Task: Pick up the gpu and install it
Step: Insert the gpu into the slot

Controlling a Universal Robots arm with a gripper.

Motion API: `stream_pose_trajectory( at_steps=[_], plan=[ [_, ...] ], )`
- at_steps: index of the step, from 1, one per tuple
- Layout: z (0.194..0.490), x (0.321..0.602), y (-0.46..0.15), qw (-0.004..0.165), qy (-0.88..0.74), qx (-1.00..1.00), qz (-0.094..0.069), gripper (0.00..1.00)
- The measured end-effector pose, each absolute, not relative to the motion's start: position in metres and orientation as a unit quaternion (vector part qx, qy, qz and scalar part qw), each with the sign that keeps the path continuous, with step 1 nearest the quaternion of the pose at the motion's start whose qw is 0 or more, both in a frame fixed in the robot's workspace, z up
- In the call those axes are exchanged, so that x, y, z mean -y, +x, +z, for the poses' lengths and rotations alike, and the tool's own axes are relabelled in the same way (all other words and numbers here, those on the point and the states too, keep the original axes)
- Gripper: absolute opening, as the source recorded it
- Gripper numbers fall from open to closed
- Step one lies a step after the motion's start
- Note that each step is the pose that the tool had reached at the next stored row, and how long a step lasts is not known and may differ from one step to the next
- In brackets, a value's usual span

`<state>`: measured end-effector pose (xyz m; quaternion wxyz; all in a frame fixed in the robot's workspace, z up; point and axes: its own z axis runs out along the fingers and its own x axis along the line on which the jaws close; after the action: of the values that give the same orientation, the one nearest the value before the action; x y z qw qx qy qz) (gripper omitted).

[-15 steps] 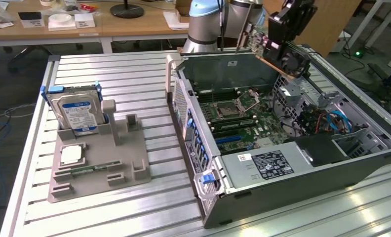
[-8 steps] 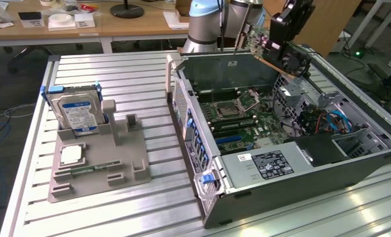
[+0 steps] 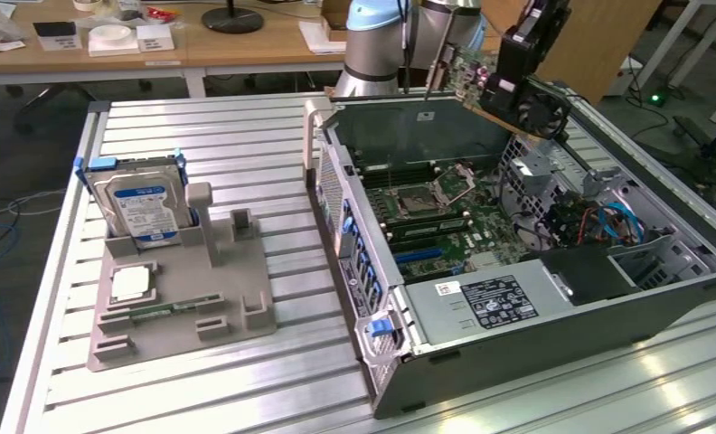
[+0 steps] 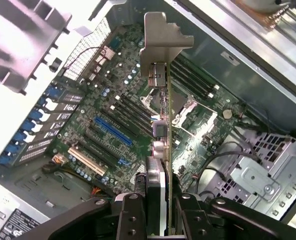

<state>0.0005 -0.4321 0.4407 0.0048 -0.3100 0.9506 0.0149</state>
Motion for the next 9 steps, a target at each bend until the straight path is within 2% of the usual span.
stream_pose_trajectory(
  at_steps=[9],
  plan=[
    [0.4406, 0.4321, 0.0005, 0.004, -0.365, -0.931, 0.015, 0.28]
  ],
)
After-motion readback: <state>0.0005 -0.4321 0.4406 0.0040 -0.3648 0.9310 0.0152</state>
